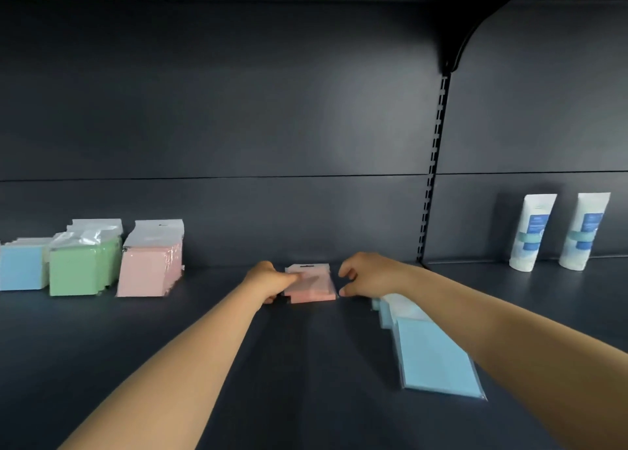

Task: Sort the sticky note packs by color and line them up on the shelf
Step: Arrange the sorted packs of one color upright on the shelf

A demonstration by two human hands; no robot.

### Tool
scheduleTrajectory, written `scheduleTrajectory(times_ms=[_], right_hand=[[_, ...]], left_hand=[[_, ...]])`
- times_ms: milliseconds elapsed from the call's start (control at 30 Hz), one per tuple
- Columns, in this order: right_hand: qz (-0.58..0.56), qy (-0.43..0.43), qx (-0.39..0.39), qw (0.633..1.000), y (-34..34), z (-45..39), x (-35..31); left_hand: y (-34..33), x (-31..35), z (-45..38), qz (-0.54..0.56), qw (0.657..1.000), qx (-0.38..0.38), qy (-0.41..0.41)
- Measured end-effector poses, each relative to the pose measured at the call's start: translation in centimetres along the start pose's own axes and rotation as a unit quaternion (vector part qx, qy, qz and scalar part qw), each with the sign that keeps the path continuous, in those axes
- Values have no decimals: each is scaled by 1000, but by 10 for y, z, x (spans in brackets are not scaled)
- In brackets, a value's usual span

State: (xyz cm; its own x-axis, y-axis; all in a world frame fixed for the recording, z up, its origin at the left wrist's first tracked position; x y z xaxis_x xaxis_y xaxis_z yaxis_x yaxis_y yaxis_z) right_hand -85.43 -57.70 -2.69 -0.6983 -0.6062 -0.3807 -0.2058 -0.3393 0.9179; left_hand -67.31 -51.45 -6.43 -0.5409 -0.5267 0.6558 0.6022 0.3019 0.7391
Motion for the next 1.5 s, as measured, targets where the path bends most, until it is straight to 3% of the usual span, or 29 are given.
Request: scheduleTrajectory(times_ms=[200, 367, 500, 633, 1033, 1267, 1500], right_hand=[[-37, -4, -4, 999, -4, -19, 12], [-93, -41, 19, 995, -14, -28, 17], [-118, -80, 40, 989, -23, -36, 5], [-132, -93, 54, 985, -36, -50, -10], [-230, -131, 1, 964, -39, -72, -20], [-351, -128, 30, 927, -43, -64, -6], [-527, -79, 105, 839, -46, -28, -27]], left_hand=[[0, -2, -17, 13, 999, -22, 41], [10, -28, -11, 208, 977, -50, 11], [34, -70, 0, 347, 938, -8, -3], [53, -101, 0, 376, 925, 47, 5], [58, -105, -9, 385, 922, 21, 3], [57, -101, -4, 398, 917, 22, -13], [58, -99, -1, 495, 868, 38, 0]])
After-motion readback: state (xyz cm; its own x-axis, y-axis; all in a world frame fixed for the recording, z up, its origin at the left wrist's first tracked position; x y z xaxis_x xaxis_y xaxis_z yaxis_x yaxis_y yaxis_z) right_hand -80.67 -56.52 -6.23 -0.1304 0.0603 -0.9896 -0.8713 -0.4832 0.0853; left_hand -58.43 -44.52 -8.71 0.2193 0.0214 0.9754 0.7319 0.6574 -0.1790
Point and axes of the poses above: each hand's wrist, its own z-axis away from the middle knuckle, its own y-axis out of the back of the hand, x = y × z, the point moved 2 cm from there along -z, towards the middle knuckle, and after that the axes turned 5 degrees about -z, right-handed, at the moved point
